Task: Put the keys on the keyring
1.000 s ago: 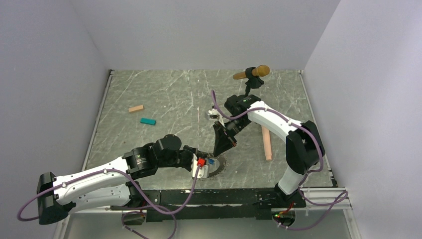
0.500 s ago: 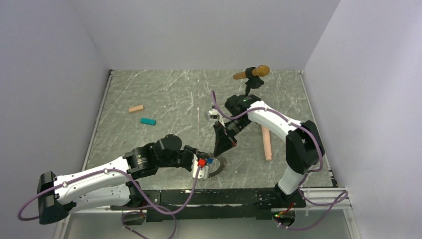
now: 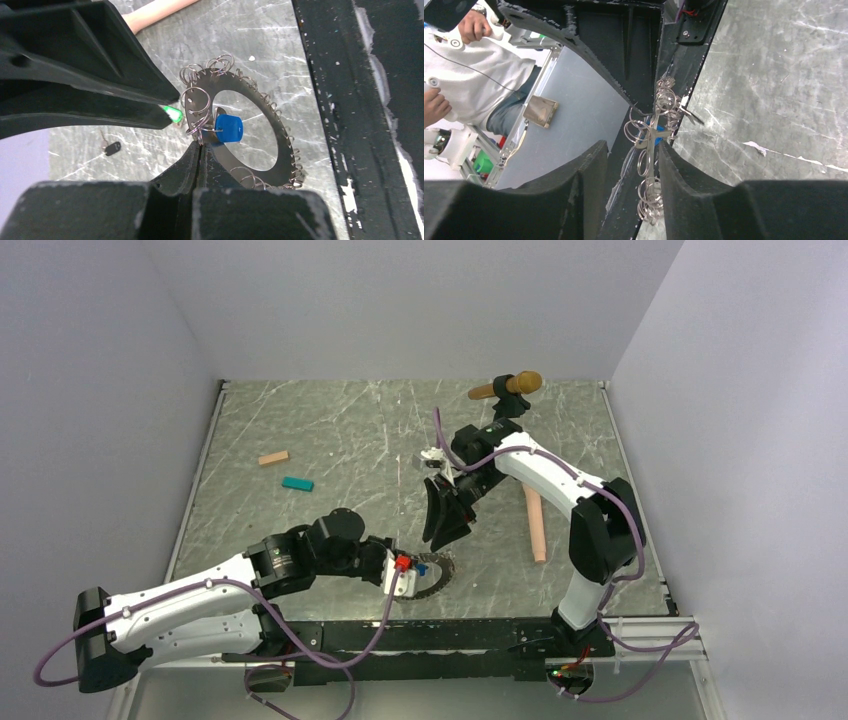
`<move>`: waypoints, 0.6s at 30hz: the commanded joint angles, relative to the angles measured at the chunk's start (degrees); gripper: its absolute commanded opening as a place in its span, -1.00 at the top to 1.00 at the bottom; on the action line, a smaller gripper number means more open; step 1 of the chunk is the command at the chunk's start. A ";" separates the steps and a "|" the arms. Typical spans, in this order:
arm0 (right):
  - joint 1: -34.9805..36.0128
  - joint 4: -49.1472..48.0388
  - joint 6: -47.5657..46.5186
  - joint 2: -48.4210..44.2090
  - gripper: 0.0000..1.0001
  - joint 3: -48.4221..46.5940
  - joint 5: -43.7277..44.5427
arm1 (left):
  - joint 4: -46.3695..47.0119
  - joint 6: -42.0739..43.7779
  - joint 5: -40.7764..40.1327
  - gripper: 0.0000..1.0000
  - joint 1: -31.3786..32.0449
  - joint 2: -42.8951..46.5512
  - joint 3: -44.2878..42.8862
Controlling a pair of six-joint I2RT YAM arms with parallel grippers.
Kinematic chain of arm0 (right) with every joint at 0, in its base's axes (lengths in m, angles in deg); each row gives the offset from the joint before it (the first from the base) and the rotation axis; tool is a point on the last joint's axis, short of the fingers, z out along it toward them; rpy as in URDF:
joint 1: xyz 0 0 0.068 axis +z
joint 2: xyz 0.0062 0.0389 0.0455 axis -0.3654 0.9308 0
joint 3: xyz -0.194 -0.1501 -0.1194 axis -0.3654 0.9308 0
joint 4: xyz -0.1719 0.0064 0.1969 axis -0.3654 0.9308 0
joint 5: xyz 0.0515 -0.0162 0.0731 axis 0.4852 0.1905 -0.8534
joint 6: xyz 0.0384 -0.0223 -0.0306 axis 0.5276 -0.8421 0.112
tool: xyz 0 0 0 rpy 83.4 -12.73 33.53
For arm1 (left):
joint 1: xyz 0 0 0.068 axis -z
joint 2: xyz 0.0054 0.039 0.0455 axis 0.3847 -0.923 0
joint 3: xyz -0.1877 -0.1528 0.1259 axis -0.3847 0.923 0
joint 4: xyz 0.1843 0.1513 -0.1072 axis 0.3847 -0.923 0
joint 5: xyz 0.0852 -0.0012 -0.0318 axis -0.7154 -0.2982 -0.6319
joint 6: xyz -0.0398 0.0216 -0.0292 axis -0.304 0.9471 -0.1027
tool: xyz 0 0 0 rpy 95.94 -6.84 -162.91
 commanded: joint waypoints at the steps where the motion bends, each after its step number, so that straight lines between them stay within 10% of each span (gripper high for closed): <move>1: -1.90 4.75 -5.56 -1.25 0.03 -3.17 -2.90 | 0.22 -4.90 4.63 1.00 -2.64 0.38 -4.50; 18: -2.48 -22.51 19.16 -14.69 -0.14 -0.26 12.30 | -18.72 -16.65 25.71 1.00 -16.25 -15.30 -23.76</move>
